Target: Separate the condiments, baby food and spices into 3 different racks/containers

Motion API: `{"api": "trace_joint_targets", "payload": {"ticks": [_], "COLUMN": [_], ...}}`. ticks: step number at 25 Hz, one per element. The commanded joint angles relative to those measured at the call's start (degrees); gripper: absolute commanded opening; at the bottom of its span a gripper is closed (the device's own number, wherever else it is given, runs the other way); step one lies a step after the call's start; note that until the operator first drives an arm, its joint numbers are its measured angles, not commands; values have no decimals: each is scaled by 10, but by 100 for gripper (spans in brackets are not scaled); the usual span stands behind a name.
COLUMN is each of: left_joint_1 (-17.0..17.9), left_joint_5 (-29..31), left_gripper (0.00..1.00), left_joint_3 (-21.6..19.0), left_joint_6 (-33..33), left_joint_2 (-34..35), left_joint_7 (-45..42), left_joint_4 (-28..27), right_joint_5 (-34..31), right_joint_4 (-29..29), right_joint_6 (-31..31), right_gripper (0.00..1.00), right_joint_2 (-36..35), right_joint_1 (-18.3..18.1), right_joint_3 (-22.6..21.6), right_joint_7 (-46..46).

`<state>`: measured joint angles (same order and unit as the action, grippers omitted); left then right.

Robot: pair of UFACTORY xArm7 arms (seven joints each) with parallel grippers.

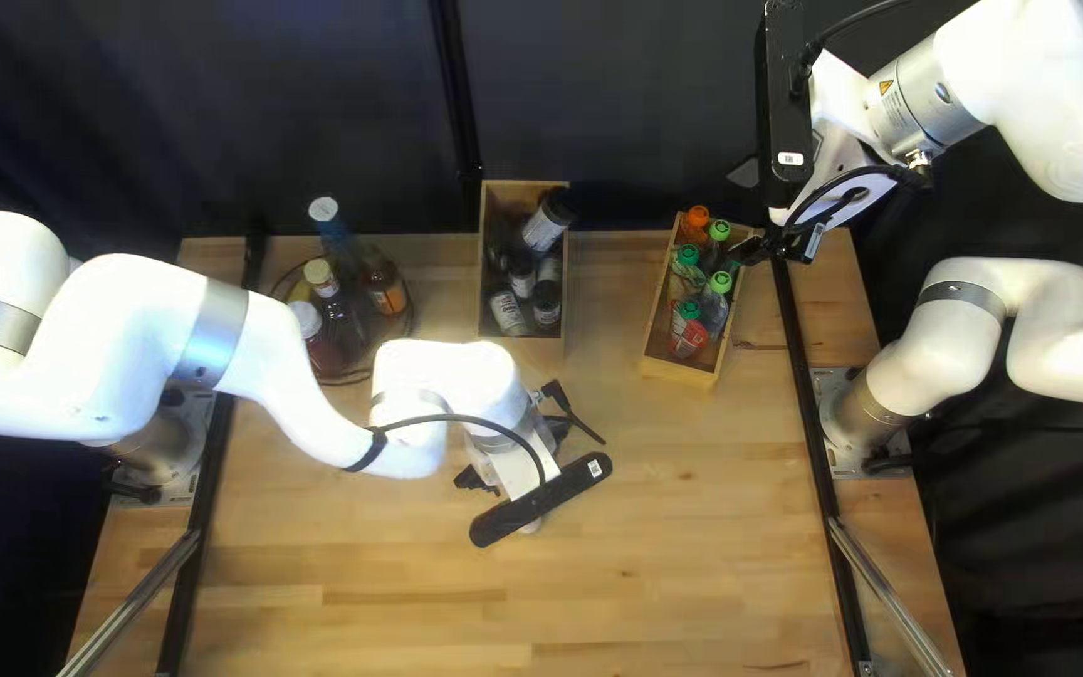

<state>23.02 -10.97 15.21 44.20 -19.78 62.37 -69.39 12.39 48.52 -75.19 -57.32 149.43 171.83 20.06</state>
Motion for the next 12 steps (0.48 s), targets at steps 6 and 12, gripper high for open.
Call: {"api": "trace_joint_targets", "payload": {"ticks": [6,12], "left_joint_1": [-14,-60], "left_joint_5": [71,102], "left_gripper": [0,0], "left_joint_3": [37,83], "left_joint_6": [119,156], "left_joint_2": [163,211], "left_joint_7": [-22,-17], "left_joint_4": [34,27], "right_joint_5": [0,0], "right_joint_4": [0,0], "right_joint_6": [0,0], "right_gripper": [100,100], "right_joint_2": [0,0], "right_joint_1": [0,0], "right_joint_3": [0,0], "right_joint_7": [0,0]}}
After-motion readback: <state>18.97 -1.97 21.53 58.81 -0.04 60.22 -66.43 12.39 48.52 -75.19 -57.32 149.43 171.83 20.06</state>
